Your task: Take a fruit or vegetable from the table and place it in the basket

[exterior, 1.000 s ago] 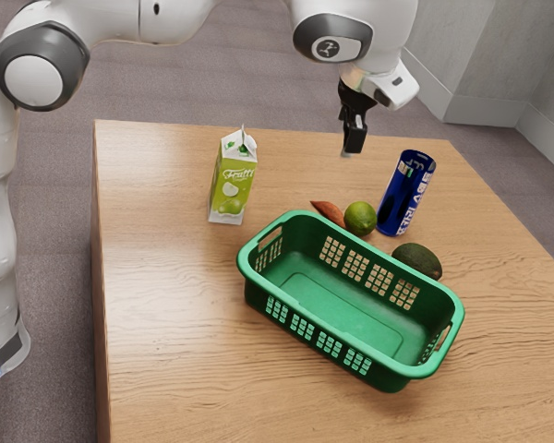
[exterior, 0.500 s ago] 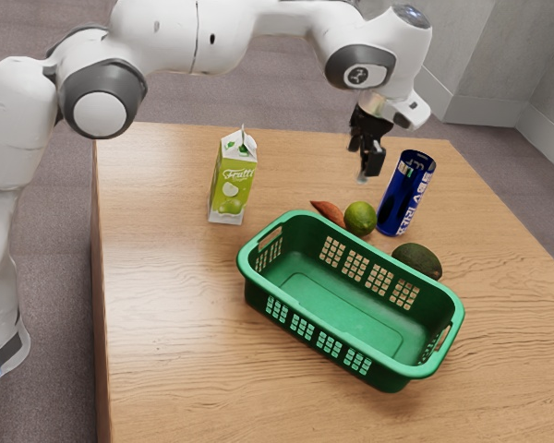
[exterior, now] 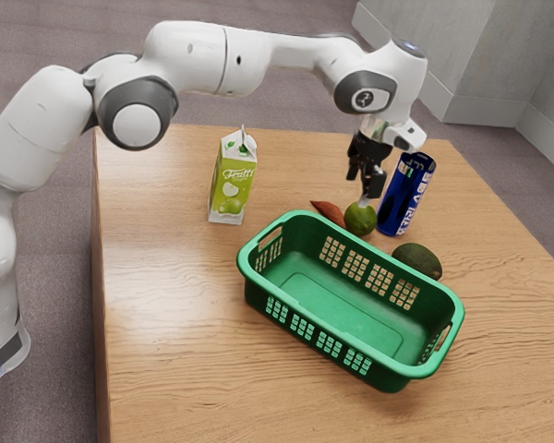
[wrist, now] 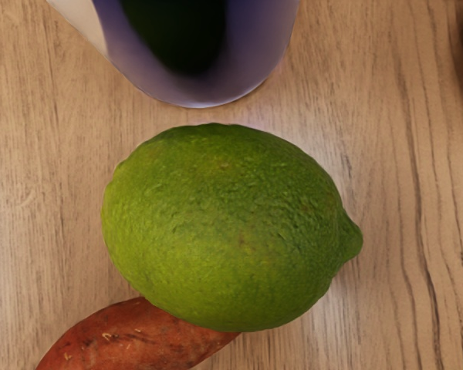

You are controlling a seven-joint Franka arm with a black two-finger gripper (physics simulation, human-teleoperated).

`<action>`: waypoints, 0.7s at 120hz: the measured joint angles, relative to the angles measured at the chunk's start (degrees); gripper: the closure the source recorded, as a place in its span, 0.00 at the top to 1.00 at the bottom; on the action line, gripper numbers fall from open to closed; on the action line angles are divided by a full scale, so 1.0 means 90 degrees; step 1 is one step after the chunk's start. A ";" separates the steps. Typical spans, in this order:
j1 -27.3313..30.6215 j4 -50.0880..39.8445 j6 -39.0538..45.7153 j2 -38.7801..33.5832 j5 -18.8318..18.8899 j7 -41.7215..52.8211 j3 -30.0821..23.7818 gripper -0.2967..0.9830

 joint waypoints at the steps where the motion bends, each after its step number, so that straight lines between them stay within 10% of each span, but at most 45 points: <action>1: 0.0004 0.0003 0.0000 0.0011 -0.0001 -0.0001 -0.0004 0.77; 84: 0.0111 0.0521 -0.0020 0.0492 -0.0126 -0.0039 -0.0044 0.77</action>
